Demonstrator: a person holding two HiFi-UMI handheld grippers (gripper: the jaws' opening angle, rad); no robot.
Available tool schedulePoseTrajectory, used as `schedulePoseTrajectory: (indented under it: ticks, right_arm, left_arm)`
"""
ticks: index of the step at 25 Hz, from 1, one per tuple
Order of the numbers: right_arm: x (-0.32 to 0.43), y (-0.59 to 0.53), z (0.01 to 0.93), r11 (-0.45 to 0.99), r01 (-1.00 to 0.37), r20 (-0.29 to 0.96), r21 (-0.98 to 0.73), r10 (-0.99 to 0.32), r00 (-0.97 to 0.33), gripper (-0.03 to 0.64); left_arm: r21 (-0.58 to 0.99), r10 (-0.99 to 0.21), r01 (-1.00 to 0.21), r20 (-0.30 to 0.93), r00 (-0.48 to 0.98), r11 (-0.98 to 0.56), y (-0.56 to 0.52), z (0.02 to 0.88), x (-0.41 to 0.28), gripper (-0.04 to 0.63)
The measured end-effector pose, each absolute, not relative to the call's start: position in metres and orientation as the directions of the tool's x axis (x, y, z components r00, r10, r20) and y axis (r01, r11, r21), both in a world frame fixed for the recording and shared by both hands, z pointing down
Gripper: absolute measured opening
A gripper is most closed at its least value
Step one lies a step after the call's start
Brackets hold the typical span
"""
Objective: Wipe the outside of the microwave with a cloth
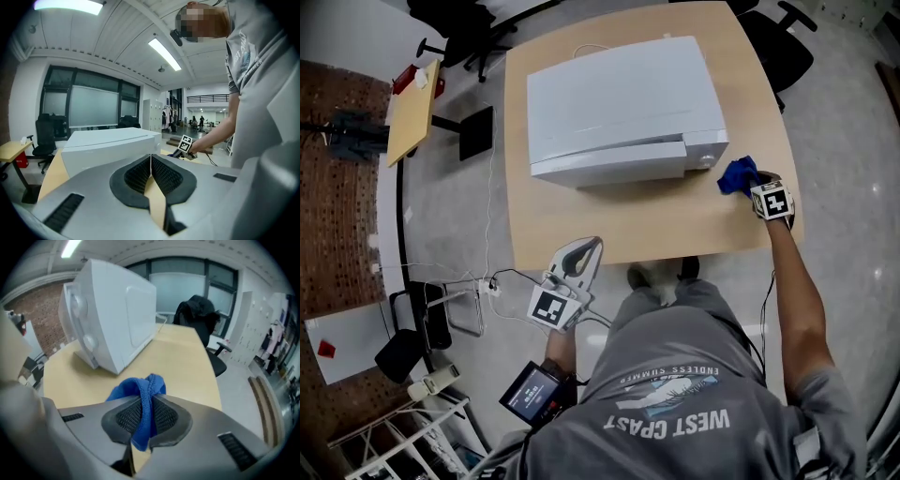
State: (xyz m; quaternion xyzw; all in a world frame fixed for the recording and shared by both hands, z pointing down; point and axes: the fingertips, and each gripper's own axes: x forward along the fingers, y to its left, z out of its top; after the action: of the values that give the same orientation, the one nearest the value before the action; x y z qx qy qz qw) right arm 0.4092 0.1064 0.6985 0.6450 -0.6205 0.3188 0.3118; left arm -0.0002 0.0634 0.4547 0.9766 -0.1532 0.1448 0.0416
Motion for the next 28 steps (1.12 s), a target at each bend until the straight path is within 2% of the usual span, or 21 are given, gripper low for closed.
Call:
schedulePoseTrajectory:
  ticks: [2, 4, 6, 7, 12, 18, 28]
  right_arm:
    - [0.401, 0.099, 0.635, -0.158, -0.987, 0.645, -0.005, -0.755, 0.118, 0.051]
    - [0.374, 0.096, 0.557, -0.244, -0.969, 0.419, -0.047, -0.885, 0.203, 0.051]
    - [0.328, 0.092, 0.503, -0.244, -0.967, 0.235, -0.076, -0.947, 0.22, 0.051]
    - [0.305, 0.087, 0.49, -0.229, -0.971, 0.188, -0.076, -0.959, 0.211, 0.051]
    - [0.234, 0.046, 0.497, -0.194, -0.977, 0.132, -0.089, -0.974, 0.181, 0.051]
    - [0.184, 0.014, 0.507, -0.161, -0.981, 0.089, -0.105, -0.984, 0.152, 0.051]
    - [0.074, -0.046, 0.521, 0.032, -0.999, 0.074, -0.032, -0.997, -0.034, 0.051]
  left_arm:
    - [0.039, -0.278, -0.303, 0.297, 0.914, -0.952, 0.058, 0.456, -0.008, 0.023]
    - [0.041, -0.275, -0.299, 0.293, 0.916, -0.953, 0.053, 0.457, -0.02, 0.023]
    - [0.049, -0.278, -0.304, 0.288, 0.916, -0.951, 0.047, 0.459, -0.036, 0.023]
    - [0.052, -0.28, -0.306, 0.286, 0.916, -0.951, 0.043, 0.461, -0.045, 0.023]
    - [0.052, -0.276, -0.302, 0.286, 0.918, -0.952, 0.031, 0.463, -0.091, 0.023]
    - [0.053, -0.285, -0.316, 0.309, 0.907, -0.947, 0.022, 0.474, -0.141, 0.023]
    - [0.042, -0.305, -0.337, 0.331, 0.893, -0.941, 0.013, 0.477, -0.191, 0.023]
